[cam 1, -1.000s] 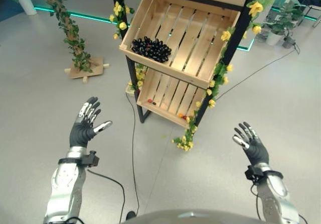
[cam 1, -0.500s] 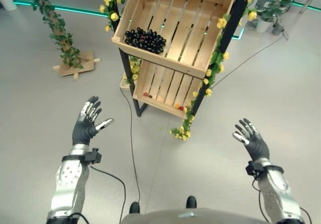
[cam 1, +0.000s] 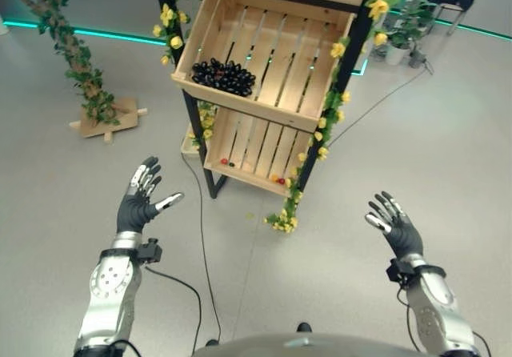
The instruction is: Pick up the fruits from the basket on one side to the basket on the other side
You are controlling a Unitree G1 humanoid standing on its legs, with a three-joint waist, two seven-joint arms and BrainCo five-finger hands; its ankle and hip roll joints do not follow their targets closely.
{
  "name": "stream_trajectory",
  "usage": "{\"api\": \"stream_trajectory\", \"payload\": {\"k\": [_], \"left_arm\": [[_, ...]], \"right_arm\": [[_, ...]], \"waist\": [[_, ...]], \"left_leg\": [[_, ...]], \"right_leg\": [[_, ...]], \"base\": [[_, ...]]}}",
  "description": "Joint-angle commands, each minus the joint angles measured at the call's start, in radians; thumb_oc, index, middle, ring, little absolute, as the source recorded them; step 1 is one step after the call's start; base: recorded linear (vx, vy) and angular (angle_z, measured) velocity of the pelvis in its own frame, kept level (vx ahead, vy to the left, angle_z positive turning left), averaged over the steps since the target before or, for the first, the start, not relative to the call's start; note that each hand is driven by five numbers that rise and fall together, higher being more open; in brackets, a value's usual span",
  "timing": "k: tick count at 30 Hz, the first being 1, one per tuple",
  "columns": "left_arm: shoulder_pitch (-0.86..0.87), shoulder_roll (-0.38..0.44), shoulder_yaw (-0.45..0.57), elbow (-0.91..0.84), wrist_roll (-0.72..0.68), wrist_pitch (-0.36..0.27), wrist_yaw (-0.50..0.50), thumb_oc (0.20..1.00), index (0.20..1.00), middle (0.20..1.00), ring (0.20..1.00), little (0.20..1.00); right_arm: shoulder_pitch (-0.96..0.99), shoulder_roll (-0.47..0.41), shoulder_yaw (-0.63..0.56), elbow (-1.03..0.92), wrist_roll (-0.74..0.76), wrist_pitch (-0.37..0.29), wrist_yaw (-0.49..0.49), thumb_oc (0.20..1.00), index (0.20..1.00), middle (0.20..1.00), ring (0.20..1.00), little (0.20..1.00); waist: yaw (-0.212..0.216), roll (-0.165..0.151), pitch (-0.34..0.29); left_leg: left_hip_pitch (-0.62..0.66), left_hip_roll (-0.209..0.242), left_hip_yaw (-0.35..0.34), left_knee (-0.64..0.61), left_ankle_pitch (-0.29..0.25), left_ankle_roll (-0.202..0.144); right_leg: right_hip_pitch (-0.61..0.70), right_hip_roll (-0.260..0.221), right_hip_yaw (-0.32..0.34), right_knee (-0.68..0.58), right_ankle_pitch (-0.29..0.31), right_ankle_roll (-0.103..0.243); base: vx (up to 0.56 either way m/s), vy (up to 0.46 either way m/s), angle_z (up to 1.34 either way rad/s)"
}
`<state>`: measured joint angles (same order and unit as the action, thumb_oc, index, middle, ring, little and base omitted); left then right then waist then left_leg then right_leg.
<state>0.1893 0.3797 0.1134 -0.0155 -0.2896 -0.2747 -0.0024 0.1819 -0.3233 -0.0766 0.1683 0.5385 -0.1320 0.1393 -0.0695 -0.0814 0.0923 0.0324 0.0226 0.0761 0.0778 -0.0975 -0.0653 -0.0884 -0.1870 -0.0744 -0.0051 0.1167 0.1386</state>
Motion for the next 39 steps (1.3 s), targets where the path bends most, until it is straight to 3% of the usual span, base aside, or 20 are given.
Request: {"api": "stream_trajectory", "payload": {"k": [1,4,7,9,12,15,21,27,29,32,39], "left_arm": [[-0.059,0.076,0.036,-0.019,0.058,-0.074,0.039,1.000,1.000,1.000,1.000,1.000],[-0.061,0.069,0.030,-0.006,0.077,-0.071,0.062,1.000,1.000,1.000,1.000,1.000],[-0.059,0.056,0.025,0.013,0.064,-0.068,0.070,1.000,1.000,1.000,1.000,1.000],[-0.055,0.058,0.020,0.025,0.063,-0.067,0.071,1.000,1.000,1.000,1.000,1.000],[-0.047,0.043,0.023,0.037,0.057,-0.070,0.088,1.000,1.000,1.000,1.000,1.000],[-0.045,0.018,0.026,0.051,0.037,-0.073,0.099,1.000,1.000,1.000,1.000,1.000],[-0.079,0.010,-0.014,0.081,0.041,-0.072,0.117,1.000,1.000,1.000,1.000,1.000],[-0.079,0.001,-0.038,0.087,0.059,-0.071,0.131,1.000,1.000,1.000,1.000,1.000],[-0.078,0.002,-0.047,0.092,0.062,-0.073,0.136,1.000,1.000,1.000,1.000,1.000],[-0.079,-0.003,-0.050,0.086,0.057,-0.073,0.140,1.000,1.000,1.000,1.000,1.000],[-0.063,0.000,-0.075,0.088,0.048,-0.071,0.112,1.000,1.000,1.000,1.000,1.000]], "right_arm": [[-0.057,-0.009,0.011,-0.020,-0.025,-0.047,-0.022,1.000,1.000,1.000,1.000,1.000],[-0.062,-0.003,0.020,-0.018,-0.032,-0.062,-0.032,1.000,1.000,1.000,1.000,1.000],[-0.065,-0.007,0.020,-0.019,-0.048,-0.060,-0.038,1.000,1.000,1.000,1.000,1.000],[-0.057,-0.008,0.010,-0.021,-0.046,-0.060,-0.040,1.000,1.000,1.000,1.000,1.000],[-0.063,-0.010,0.012,-0.019,-0.041,-0.061,-0.044,1.000,1.000,1.000,1.000,1.000],[-0.069,-0.020,0.007,-0.027,-0.036,-0.064,-0.053,1.000,1.000,1.000,1.000,1.000],[-0.067,-0.030,-0.006,-0.030,-0.033,-0.081,-0.073,1.000,1.000,1.000,1.000,1.000],[-0.065,-0.042,-0.002,-0.034,-0.027,-0.090,-0.081,1.000,1.000,1.000,1.000,1.000],[-0.065,-0.044,0.002,-0.022,-0.035,-0.094,-0.085,1.000,1.000,1.000,1.000,1.000],[-0.073,-0.045,0.004,-0.019,-0.033,-0.099,-0.087,1.000,1.000,1.000,1.000,1.000],[-0.060,-0.032,-0.024,-0.020,-0.052,-0.108,-0.101,1.000,1.000,1.000,1.000,1.000]], "waist": [[-0.020,0.003,0.021],[0.017,0.029,-0.001],[0.030,0.033,-0.037],[0.036,0.019,-0.061],[0.048,0.007,-0.070],[0.063,0.006,-0.075],[0.042,0.011,-0.060],[0.030,0.018,-0.055],[0.029,0.019,-0.050],[0.040,0.014,-0.045],[0.018,0.026,-0.069]], "left_leg": [[-0.092,-0.043,0.018,0.127,-0.074,0.074],[-0.094,-0.022,0.073,0.068,-0.023,0.086],[-0.088,-0.018,0.092,0.031,-0.001,0.093],[-0.099,-0.021,0.092,0.035,0.000,0.089],[-0.104,-0.009,0.091,0.029,0.015,0.073],[-0.110,0.023,0.097,0.007,0.058,0.042],[-0.126,0.060,0.058,-0.015,0.121,0.000],[-0.118,0.077,0.036,-0.026,0.145,-0.014],[-0.113,0.073,0.007,-0.028,0.143,-0.014],[-0.123,0.027,-0.105,-0.001,0.110,-0.016],[-0.097,0.011,-0.099,-0.024,0.099,0.005]], "right_leg": [[-0.094,-0.051,0.015,0.049,0.032,0.079],[-0.022,-0.070,-0.128,0.170,-0.065,0.045],[0.039,-0.041,-0.084,0.252,-0.126,0.042],[0.083,-0.021,-0.040,0.202,-0.146,0.045],[0.111,-0.023,-0.061,0.111,-0.170,0.043],[0.125,0.006,-0.090,0.058,-0.178,0.027],[0.149,0.062,-0.122,0.029,-0.198,-0.012],[0.176,0.088,-0.130,-0.003,-0.202,-0.031],[0.176,0.095,-0.121,0.001,-0.201,-0.040],[0.162,0.092,-0.102,0.013,-0.201,-0.042],[0.159,0.087,-0.097,0.043,-0.210,-0.040]], "base": [[-0.33,0.131,-0.63],[-0.28,0.100,-0.77],[-0.12,-0.027,-0.53],[-0.06,-0.150,-0.32],[-0.08,-0.195,-0.31],[-0.09,-0.260,-0.15],[-0.07,-0.186,0.14],[-0.04,-0.099,0.15],[-0.02,-0.042,0.05],[-0.02,-0.019,-0.12],[0.03,0.029,-0.04]]}}
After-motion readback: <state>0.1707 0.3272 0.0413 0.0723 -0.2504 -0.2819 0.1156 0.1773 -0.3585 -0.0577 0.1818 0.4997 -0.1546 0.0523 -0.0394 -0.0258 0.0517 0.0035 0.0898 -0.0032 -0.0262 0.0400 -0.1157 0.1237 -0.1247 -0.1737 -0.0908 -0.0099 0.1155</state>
